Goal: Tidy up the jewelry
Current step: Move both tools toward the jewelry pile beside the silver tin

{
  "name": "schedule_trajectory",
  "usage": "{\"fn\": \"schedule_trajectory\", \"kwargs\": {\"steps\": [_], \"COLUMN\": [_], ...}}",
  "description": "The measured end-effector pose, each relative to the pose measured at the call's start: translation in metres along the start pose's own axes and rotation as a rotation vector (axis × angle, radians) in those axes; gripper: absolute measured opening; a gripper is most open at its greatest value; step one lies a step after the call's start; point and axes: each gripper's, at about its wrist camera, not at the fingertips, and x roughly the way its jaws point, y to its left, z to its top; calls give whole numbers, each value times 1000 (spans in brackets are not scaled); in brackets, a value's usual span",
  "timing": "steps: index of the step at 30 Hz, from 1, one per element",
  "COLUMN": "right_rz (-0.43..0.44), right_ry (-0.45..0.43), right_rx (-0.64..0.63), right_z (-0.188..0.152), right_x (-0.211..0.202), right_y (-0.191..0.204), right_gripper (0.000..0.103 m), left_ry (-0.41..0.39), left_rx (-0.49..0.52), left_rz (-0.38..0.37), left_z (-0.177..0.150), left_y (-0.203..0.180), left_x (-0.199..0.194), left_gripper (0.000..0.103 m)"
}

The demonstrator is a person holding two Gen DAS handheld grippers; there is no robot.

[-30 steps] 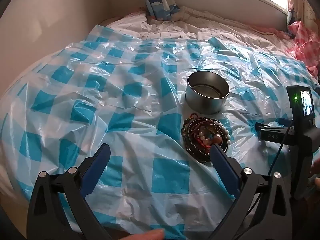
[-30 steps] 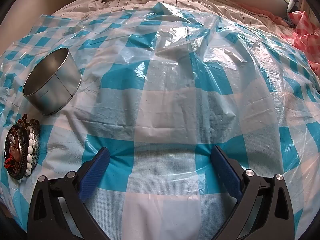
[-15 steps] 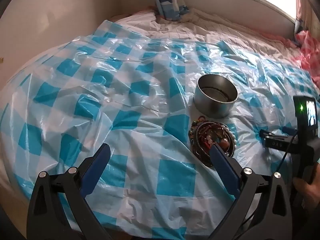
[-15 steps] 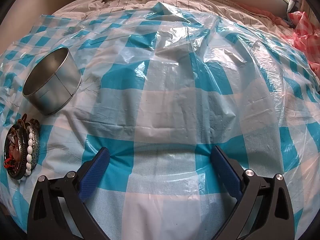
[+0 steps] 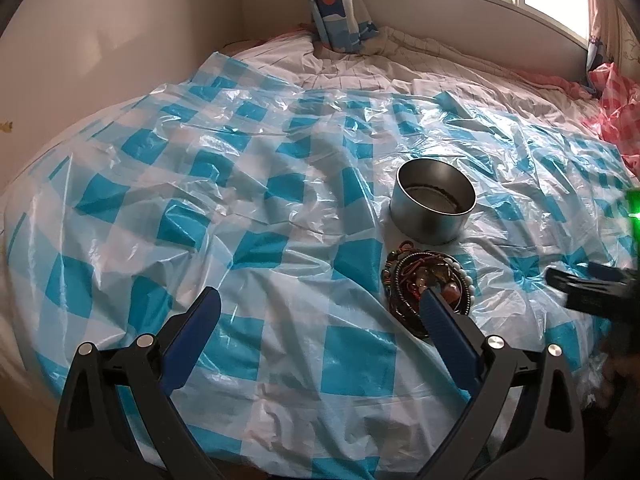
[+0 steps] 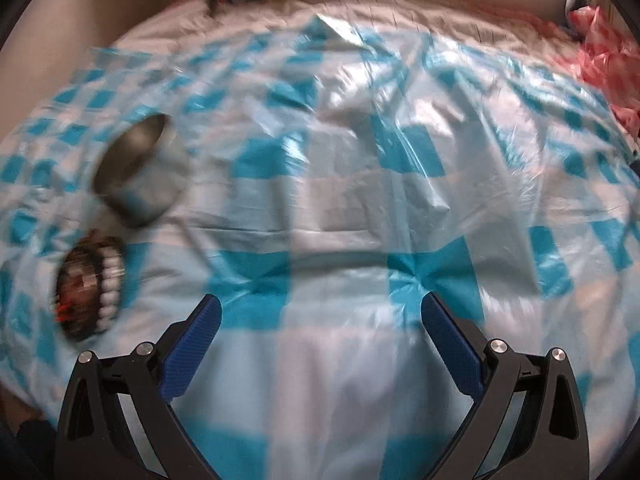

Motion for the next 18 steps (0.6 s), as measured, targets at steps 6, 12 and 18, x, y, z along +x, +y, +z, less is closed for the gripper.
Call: {"fn": "schedule_trajectory", "kwargs": {"steps": [6, 12, 18], "right_rz": [-4, -45, -38], "right_ry": [-106, -223, -242], "right_rx": [-61, -54, -58], "right_z": [-35, -48, -48], "right_x": [-63, -86, -89], "right_y": [24, 30, 31], "right_gripper": [96, 96, 96], "left_ry": [7, -14, -11], "left_rx": [-42, -53, -73], "left_rz": [-8, -1, -5], "left_z": [-3, -6, -7], "left_y": [12, 19, 26], "left_x": [0, -6, -7], "left_gripper": [95, 95, 95]}}
